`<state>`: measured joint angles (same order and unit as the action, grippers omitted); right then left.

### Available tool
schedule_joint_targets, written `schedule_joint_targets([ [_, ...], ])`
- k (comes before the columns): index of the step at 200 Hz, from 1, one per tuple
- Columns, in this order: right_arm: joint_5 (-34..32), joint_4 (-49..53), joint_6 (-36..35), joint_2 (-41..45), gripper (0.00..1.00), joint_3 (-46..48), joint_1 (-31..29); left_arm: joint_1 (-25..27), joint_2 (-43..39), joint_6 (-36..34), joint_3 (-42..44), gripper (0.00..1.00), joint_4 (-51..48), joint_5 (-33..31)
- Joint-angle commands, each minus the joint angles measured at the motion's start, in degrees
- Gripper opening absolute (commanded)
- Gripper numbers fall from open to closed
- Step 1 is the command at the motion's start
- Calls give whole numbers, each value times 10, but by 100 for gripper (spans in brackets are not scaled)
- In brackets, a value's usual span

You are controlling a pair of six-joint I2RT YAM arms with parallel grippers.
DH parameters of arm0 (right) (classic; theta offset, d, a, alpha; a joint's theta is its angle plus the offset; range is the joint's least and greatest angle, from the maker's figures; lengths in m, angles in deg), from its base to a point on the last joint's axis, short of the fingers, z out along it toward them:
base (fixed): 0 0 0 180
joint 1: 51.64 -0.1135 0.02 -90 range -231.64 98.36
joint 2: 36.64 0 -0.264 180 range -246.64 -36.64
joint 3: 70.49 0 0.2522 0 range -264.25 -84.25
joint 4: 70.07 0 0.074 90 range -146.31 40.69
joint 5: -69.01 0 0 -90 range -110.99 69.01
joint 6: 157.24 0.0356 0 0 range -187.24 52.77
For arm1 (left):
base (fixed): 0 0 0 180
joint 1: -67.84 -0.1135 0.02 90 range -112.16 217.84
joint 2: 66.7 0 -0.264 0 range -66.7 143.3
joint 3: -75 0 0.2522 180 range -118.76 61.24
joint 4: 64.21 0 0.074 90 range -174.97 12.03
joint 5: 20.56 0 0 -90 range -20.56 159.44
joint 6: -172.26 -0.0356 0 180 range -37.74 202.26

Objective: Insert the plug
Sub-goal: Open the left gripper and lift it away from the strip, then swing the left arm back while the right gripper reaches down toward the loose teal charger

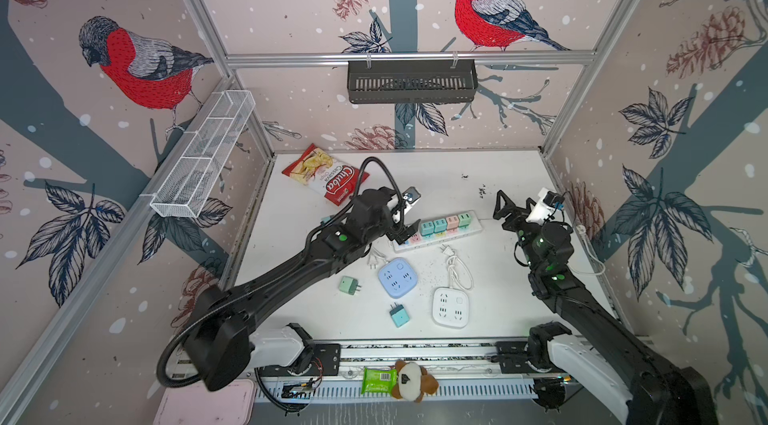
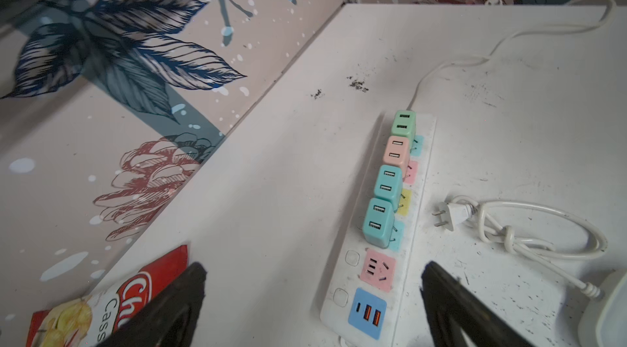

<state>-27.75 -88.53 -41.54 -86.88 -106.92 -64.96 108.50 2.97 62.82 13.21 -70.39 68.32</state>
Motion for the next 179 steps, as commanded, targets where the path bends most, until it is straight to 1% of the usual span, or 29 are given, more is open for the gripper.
schedule_joint_targets([
  [1,50,49,1,-5,100,-21,0,-37,-67,100,90,98,274,-15],
  [20,93,58,7,2,99,-28,-5,-90,-103,154,118,98,264,32],
  [32,110,65,22,10,100,-32,-15,-116,-113,199,136,98,284,48],
  [37,113,68,28,13,99,-33,-23,-118,-115,224,147,98,301,29],
  [48,112,70,38,18,94,-31,-50,-118,-113,304,162,98,330,-50],
  [57,99,72,38,21,90,-26,-84,-118,-103,345,158,98,357,-104],
  [63,80,76,35,22,88,-23,-109,-118,-100,375,135,98,321,-131],
  [70,61,86,32,22,83,-21,-145,-118,-97,410,96,98,238,-151],
  [76,46,94,30,22,80,-18,-172,-118,-91,444,58,98,159,-157],
  [83,32,102,23,22,78,-12,-205,-118,-85,464,21,98,87,-149],
  [94,9,105,14,23,73,7,-263,-118,-79,466,-8,98,39,-121],
  [106,-10,90,13,28,66,39,-318,-118,-89,464,-1,98,37,-104],
  [117,-5,47,9,31,63,79,-360,-118,-112,465,29,98,72,-92],
  [131,15,-2,-15,31,62,118,-417,-118,-144,457,72,98,128,-69],
  [144,3,-40,-35,24,61,143,-474,-118,-175,449,102,98,164,-55],
  [162,-32,-108,-36,2,60,173,-535,-118,-206,444,119,98,173,-56],
  [172,-79,-128,-20,-12,56,176,-565,-118,-218,440,118,98,163,-63],
  [179,-127,-130,2,-22,53,173,-585,-118,-224,439,114,98,150,-69],
])
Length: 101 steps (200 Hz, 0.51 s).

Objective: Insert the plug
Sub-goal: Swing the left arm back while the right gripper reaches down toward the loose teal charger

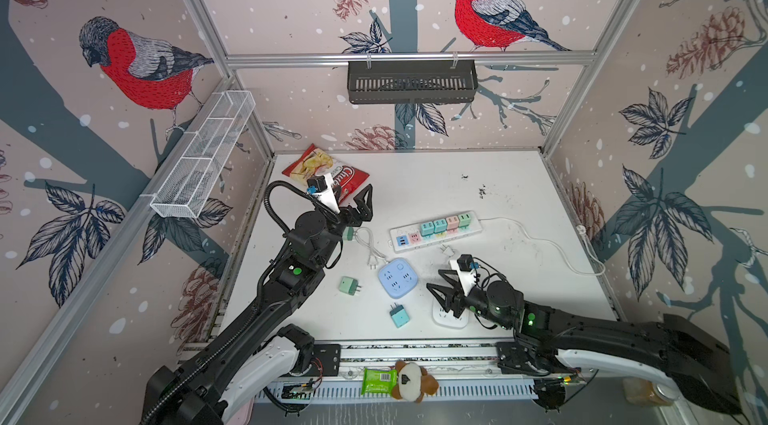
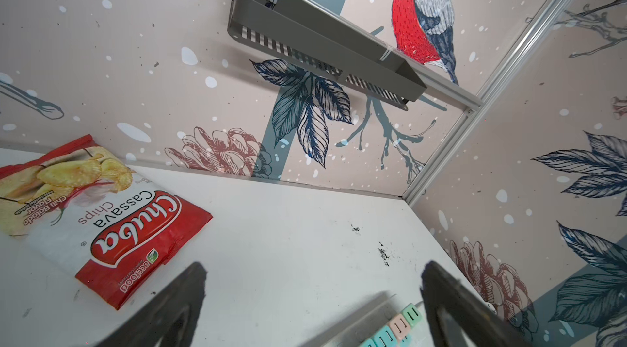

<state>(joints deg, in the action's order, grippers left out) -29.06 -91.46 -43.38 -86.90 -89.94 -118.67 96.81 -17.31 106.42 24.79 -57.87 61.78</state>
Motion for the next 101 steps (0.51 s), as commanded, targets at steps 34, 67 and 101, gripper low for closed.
schedule_joint_targets([
  [34,-202,39,143,-55,54,-83,-109,-1,-40,-2,-11,98,-14,-20],
  [67,-243,181,214,-93,50,-198,-202,-1,-42,-10,-15,98,-14,-29],
  [101,-299,346,204,-164,52,-293,-272,-1,-63,-10,-13,98,-25,-31],
])
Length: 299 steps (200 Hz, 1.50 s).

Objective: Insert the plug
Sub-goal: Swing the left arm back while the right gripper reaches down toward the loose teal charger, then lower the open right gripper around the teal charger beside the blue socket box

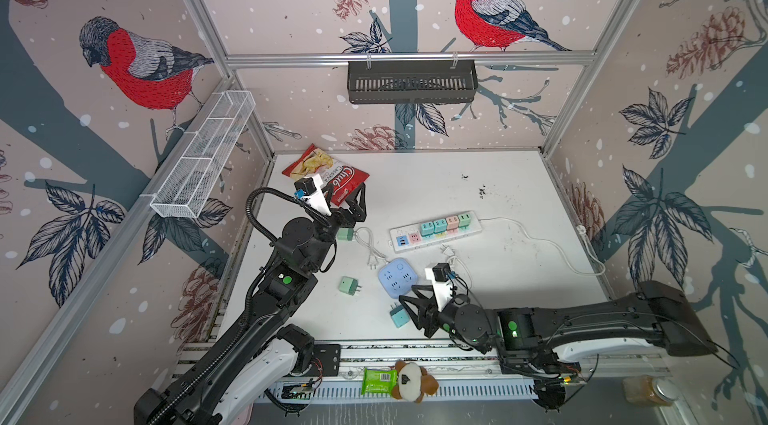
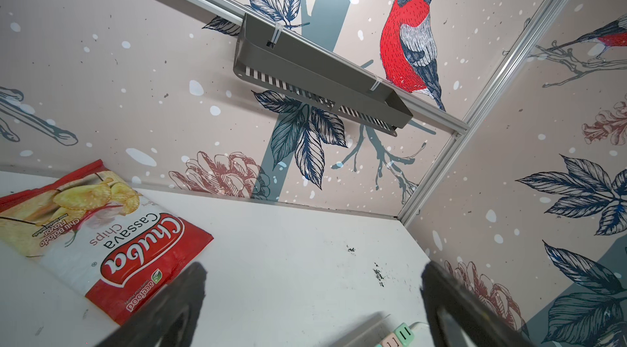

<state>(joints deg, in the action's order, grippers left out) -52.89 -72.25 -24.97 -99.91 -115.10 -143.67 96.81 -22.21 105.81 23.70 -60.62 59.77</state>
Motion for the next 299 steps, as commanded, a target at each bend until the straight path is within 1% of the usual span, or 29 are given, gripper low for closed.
schedule_joint_targets([
  [1,-61,157,20,-36,52,-43,-22,-1,-15,-3,-2,98,2,-11],
  [24,-37,166,11,-70,54,-41,-23,-1,-35,0,13,98,10,-5],
  [36,-12,160,-3,-83,56,-43,-22,-1,-43,0,20,98,16,-3],
  [48,7,163,-10,-118,56,-53,-23,-1,-47,2,24,98,21,-4],
  [76,22,183,-12,-171,57,-75,-19,-1,-50,2,22,98,16,-2],
  [95,47,184,-17,-199,57,-85,-7,-1,-50,0,21,98,14,-7],
  [147,74,192,-32,-247,57,-105,14,-1,-42,-5,18,98,16,-9],
  [205,83,220,-25,-269,57,-101,47,-1,-41,-9,18,98,15,-12],
  [256,72,234,-16,-251,57,-79,79,-1,-40,-9,17,98,15,-10],
  [299,85,214,-21,-235,57,-64,107,-1,-40,-10,16,98,15,-9],
])
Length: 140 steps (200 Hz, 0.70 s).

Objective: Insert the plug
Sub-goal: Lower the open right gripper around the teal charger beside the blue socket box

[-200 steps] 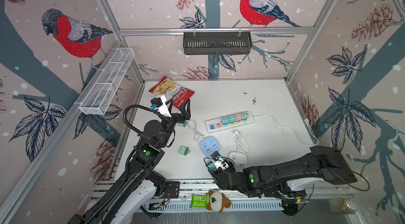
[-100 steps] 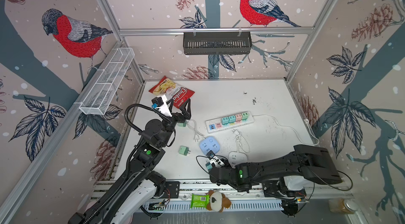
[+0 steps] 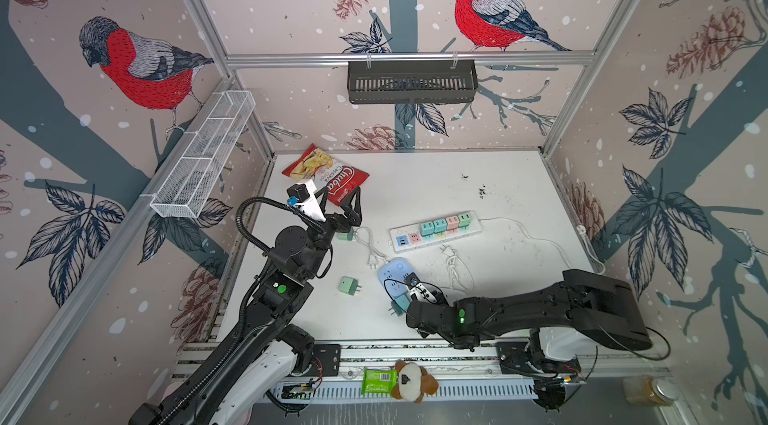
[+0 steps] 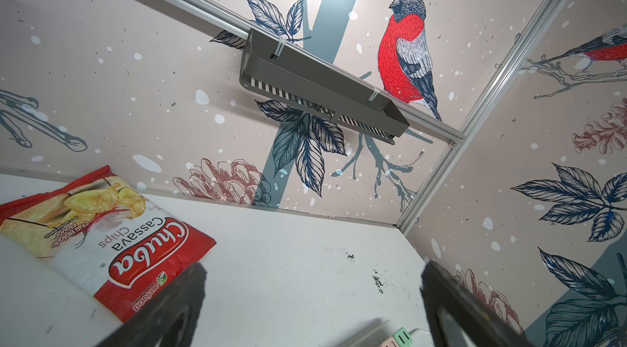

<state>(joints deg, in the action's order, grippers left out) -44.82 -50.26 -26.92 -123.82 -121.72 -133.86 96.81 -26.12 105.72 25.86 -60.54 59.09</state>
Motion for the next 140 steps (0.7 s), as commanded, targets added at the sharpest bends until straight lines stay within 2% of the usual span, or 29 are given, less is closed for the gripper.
schedule_joint_targets([
  [1,5,-7,-1,4,57,2,9,-1,-1,-10,-6,98,15,-2],
  [88,66,-62,-3,-35,56,-13,90,-1,-3,-9,-4,98,13,1],
  [140,40,-39,8,-51,57,-53,94,-1,-6,-12,-4,98,15,1],
])
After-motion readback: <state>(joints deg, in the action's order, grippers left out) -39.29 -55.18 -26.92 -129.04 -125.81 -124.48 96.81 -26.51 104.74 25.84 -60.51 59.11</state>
